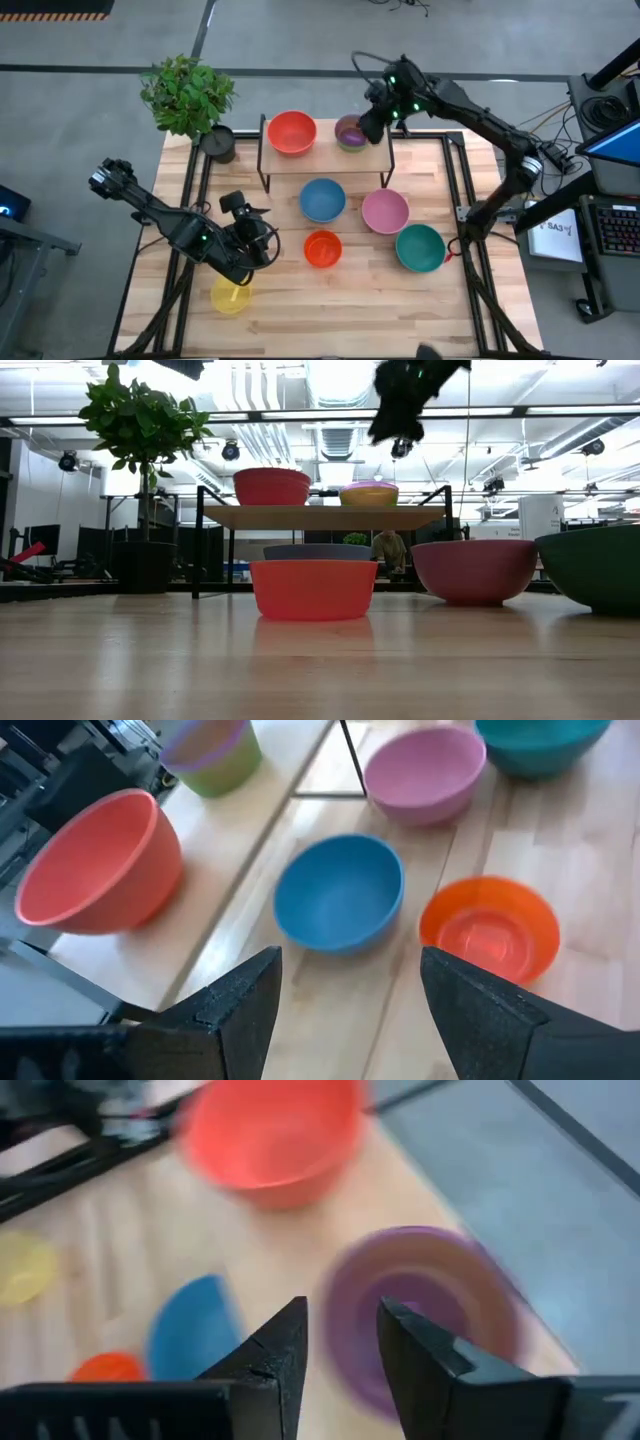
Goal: Place and stack bowls onto a shelf
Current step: Stack the large blue bowl on top of the large orange bowl on the shelf
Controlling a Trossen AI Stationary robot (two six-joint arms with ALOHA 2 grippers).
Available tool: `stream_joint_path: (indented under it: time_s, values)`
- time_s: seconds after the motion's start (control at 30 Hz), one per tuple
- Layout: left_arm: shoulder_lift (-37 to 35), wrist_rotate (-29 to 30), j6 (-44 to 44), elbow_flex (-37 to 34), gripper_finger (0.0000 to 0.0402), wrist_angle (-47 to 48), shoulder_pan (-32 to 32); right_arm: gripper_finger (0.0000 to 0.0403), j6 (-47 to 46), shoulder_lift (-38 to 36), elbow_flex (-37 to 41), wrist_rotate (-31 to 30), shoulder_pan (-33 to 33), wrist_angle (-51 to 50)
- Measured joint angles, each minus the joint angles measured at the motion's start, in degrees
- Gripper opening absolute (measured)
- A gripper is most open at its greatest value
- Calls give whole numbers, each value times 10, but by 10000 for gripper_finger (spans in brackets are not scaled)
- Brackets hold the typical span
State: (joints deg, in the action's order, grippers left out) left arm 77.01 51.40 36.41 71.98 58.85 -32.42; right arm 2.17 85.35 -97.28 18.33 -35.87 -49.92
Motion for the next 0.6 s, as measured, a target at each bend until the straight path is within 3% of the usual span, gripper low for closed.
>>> stream_joint_path:
  time_s: [0.2,0.4,0.6]
  values:
    - [23,-20,-26,-34,223,-40,9,98,-41,-122,124,-4,110,65]
    - [56,-106,-134,-34,211,-142,51,98,-108,-247,286,-12,231,197]
    - [86,-183,-251,-35,199,-213,104,98,-133,-320,413,-92,339,313]
